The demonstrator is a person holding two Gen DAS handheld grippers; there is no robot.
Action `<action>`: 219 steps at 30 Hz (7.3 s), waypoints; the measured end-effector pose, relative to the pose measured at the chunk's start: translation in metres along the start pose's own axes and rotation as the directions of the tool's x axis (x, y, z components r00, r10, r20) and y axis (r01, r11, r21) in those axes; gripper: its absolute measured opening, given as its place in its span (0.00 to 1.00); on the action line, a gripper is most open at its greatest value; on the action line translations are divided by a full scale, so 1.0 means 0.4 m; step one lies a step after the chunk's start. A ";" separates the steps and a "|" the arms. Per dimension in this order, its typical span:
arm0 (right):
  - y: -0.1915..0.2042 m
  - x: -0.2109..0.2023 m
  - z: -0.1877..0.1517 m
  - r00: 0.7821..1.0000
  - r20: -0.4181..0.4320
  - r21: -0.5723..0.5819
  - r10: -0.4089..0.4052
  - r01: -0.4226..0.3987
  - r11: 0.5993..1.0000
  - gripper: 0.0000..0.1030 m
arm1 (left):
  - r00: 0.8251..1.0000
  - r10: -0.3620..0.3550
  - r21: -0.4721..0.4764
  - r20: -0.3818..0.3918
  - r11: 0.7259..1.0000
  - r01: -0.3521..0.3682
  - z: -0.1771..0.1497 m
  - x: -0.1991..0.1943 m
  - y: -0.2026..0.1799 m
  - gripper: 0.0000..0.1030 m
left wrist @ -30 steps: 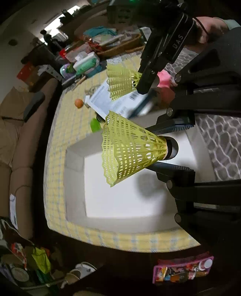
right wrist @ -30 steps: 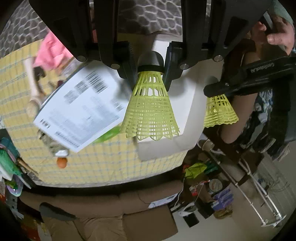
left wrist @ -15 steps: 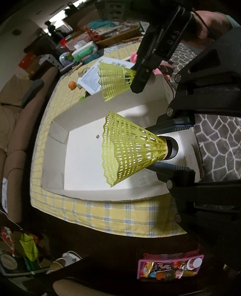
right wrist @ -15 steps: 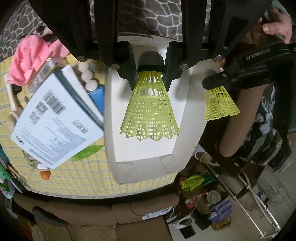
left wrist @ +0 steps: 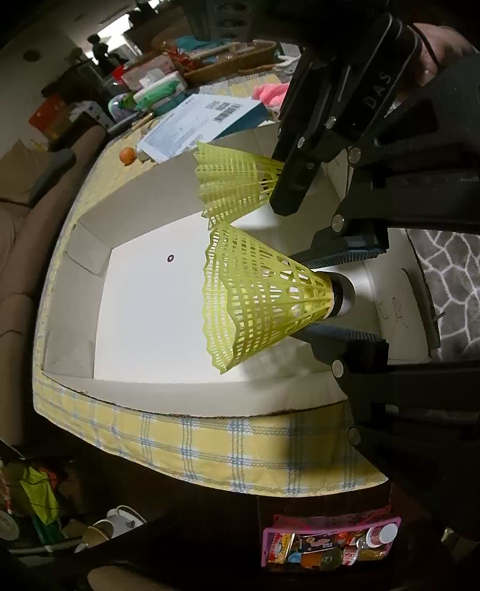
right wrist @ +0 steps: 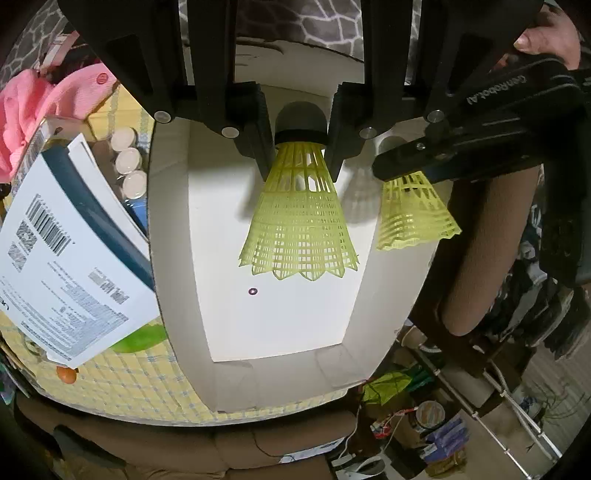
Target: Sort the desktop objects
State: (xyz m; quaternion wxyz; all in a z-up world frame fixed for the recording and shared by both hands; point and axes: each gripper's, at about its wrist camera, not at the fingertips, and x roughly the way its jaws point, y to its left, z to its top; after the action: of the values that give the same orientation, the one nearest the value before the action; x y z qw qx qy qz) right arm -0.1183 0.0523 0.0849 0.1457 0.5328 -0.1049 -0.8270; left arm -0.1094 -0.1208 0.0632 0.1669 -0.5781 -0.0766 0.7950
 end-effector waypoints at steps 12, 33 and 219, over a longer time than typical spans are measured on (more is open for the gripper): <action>0.036 0.034 -0.029 0.997 -0.029 -0.060 -0.076 0.074 0.995 0.26 | 0.999 0.038 0.015 -0.013 0.999 -0.038 -0.019 -0.010 -0.009 0.30; 0.071 0.084 -0.020 0.994 -0.015 -0.075 -0.107 0.106 0.992 0.29 | 0.997 -0.054 -0.032 0.060 0.998 0.056 -0.011 -0.127 0.032 0.40; -0.450 -0.381 -0.287 0.962 0.256 0.030 -0.093 0.089 0.996 1.00 | 0.981 -0.162 0.290 0.110 0.949 0.124 -0.176 -0.097 -0.442 1.00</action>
State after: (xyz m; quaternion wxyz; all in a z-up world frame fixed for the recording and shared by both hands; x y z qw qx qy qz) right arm 0.0227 0.2726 0.1082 0.0877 0.4264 -0.1061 -0.8940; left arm -0.0009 0.0255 0.1311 0.2994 -0.4872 -0.0153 0.8202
